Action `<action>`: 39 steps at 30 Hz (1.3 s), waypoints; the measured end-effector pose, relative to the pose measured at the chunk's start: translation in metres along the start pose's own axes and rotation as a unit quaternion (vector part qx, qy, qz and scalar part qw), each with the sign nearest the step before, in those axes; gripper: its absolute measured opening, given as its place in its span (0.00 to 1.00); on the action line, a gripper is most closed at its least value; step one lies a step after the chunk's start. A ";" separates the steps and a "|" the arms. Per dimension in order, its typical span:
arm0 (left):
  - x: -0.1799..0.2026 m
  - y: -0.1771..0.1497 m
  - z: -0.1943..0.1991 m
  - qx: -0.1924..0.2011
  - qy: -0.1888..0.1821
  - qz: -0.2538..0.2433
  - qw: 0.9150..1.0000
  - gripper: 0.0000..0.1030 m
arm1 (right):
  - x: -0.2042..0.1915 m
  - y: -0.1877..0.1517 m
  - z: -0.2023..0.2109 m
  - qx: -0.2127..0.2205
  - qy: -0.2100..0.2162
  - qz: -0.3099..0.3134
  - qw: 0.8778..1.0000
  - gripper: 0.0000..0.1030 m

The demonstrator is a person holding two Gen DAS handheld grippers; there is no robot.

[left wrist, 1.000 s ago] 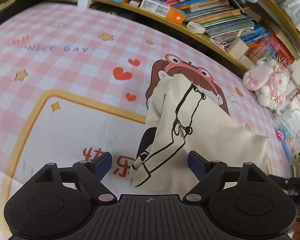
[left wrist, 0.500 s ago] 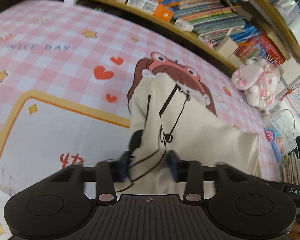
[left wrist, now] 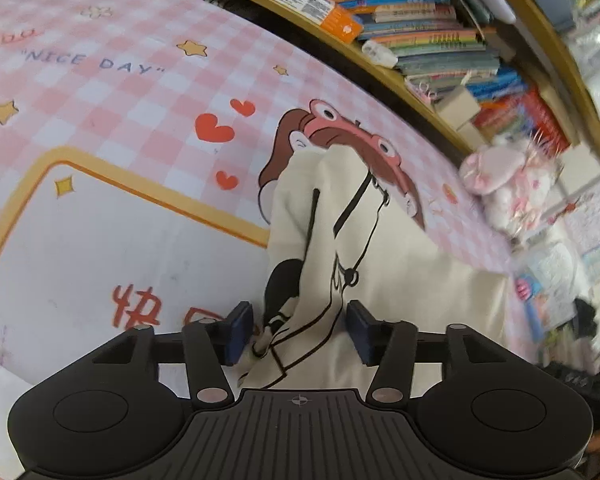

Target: Fold clothes

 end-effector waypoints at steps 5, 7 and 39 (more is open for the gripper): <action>0.006 -0.002 -0.004 -0.001 0.001 -0.004 1.000 0.37 | -0.003 0.000 -0.004 -0.003 0.003 0.001 1.000 0.36; 0.010 -0.003 -0.002 0.006 0.009 -0.016 1.000 0.28 | -0.010 -0.001 -0.003 0.004 -0.006 0.040 0.999 0.28; 0.018 -0.030 0.000 -0.024 -0.028 0.004 0.999 0.44 | 0.006 -0.009 0.011 -0.010 -0.017 0.032 0.999 0.40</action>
Point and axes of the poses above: each gripper's, at about its wrist camera, not at the fingertips, and z roughly against the way its jaws point, x to its right, y to its top, the point moved 10 cm from there along -z, roughly the way its jaws point, and after that the axes turned 3 degrees about z, right-handed, at the moved point
